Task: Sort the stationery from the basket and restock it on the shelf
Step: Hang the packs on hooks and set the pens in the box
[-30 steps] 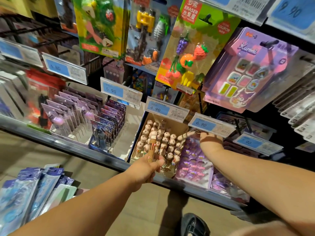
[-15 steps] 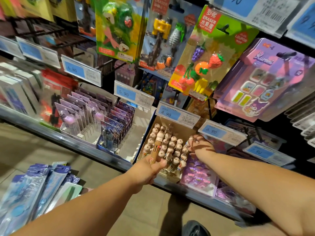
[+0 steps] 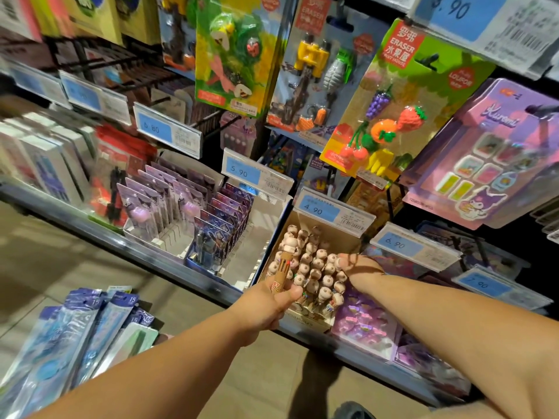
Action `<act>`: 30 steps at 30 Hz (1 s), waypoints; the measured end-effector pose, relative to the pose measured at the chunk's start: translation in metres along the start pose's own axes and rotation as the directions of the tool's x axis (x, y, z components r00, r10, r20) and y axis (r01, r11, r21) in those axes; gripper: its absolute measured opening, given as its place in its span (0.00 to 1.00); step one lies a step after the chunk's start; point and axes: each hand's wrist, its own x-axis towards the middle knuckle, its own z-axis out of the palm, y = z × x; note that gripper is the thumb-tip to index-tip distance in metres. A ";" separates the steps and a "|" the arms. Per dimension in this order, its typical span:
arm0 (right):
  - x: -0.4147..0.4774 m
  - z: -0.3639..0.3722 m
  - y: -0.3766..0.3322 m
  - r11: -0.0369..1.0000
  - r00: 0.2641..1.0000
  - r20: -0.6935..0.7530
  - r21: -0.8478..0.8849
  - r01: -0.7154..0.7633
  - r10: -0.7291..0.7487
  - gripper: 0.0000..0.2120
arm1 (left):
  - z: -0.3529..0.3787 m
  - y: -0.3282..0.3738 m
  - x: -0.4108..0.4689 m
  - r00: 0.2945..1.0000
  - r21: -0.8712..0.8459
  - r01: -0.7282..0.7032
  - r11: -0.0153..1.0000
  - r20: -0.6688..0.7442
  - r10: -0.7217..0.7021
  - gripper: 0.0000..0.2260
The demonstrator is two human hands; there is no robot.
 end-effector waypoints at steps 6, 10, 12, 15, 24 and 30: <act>-0.011 -0.001 0.001 0.979 0.993 -0.118 0.203 -0.008 0.032 0.22 | 0.002 0.000 0.001 1.000 0.002 0.003 1.000 0.009 -0.003 0.06; -0.032 0.001 -0.001 0.967 0.962 -0.274 0.245 0.074 -0.005 0.19 | 0.008 -0.003 0.003 1.000 0.043 0.001 0.999 0.009 -0.002 0.08; -0.042 0.004 -0.002 0.940 0.935 -0.348 0.296 0.171 -0.060 0.15 | 0.013 -0.004 0.003 1.000 0.071 0.001 0.997 0.011 -0.002 0.08; -0.065 0.001 -0.010 0.838 0.946 -0.310 0.489 0.242 -0.093 0.11 | 0.021 -0.005 0.002 0.999 0.098 0.008 0.995 0.039 -0.012 0.08; -0.081 0.001 -0.009 0.596 0.967 -0.100 0.772 0.223 -0.234 0.12 | 0.049 -0.004 0.004 0.987 0.156 -0.007 0.988 0.158 -0.018 0.09; -0.069 -0.004 0.001 0.539 0.978 -0.148 0.817 0.203 -0.144 0.04 | 0.054 0.001 0.014 0.994 0.343 -0.063 0.937 0.101 0.029 0.07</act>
